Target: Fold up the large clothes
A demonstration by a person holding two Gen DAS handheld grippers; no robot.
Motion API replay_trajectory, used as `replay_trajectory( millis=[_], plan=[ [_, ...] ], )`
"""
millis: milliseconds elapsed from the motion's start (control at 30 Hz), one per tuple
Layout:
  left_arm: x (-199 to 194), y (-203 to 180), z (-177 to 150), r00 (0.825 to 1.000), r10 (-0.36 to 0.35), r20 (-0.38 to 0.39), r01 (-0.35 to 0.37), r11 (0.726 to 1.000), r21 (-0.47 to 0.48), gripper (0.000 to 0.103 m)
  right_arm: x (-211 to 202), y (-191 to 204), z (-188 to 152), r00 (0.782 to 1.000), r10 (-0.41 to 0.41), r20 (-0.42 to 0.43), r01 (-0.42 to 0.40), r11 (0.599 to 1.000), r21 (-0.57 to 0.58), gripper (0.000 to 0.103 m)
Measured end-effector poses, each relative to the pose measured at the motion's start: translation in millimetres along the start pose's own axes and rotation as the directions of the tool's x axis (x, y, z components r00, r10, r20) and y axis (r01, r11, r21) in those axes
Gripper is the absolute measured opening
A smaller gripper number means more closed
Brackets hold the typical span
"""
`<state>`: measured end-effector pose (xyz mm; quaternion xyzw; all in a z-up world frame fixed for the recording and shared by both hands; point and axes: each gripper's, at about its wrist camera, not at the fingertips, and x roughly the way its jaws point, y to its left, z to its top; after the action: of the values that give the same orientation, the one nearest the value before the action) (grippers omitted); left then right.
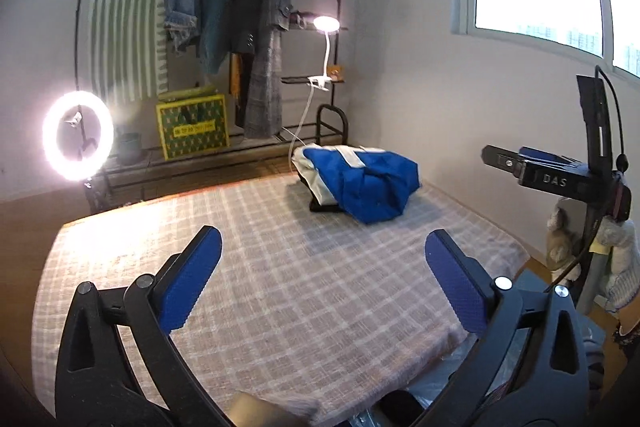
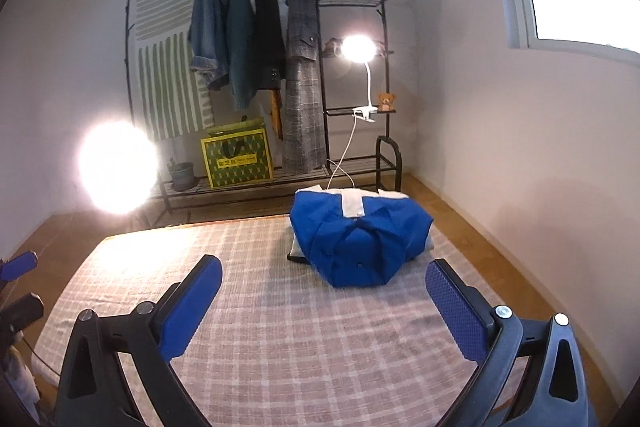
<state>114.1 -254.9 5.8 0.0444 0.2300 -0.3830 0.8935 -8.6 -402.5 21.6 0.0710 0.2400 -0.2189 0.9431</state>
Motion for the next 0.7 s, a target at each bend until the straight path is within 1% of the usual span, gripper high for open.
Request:
replay_trajectory(
  millis=[167,367,500,633,700],
  plan=[
    [11.0,1.4,-12.3,1.0,0.023,0.003,-0.023,1.0,-0.002,0.103,15.0,4.7,-14.9,1.0,-0.004,-0.013,0.005,1.0,0.013,0.103],
    [25.9,0.6,-25.7,0.998,0.042,-0.04,-0.04,0.999,0.035,0.103,36.4,7.2,-38.7,0.998,0.03,-0.061,-0.027,0.999,0.047,0.103],
    [34.8,-1.2,-34.4,0.997,0.038,-0.067,-0.036,0.999,0.041,0.103,49.8,6.2,-50.6,0.998,0.0,-0.07,0.003,0.999,0.052,0.103],
    [41.1,-4.6,-42.1,0.995,0.038,-0.089,-0.034,0.998,0.052,0.103,62.4,7.1,-60.6,0.993,0.004,-0.115,0.0,0.999,0.036,0.103],
    [43.4,-6.0,-44.2,0.995,0.039,-0.096,-0.034,0.998,0.055,0.103,63.7,6.4,-62.7,0.993,-0.007,-0.116,0.011,0.999,0.035,0.103]
  ],
)
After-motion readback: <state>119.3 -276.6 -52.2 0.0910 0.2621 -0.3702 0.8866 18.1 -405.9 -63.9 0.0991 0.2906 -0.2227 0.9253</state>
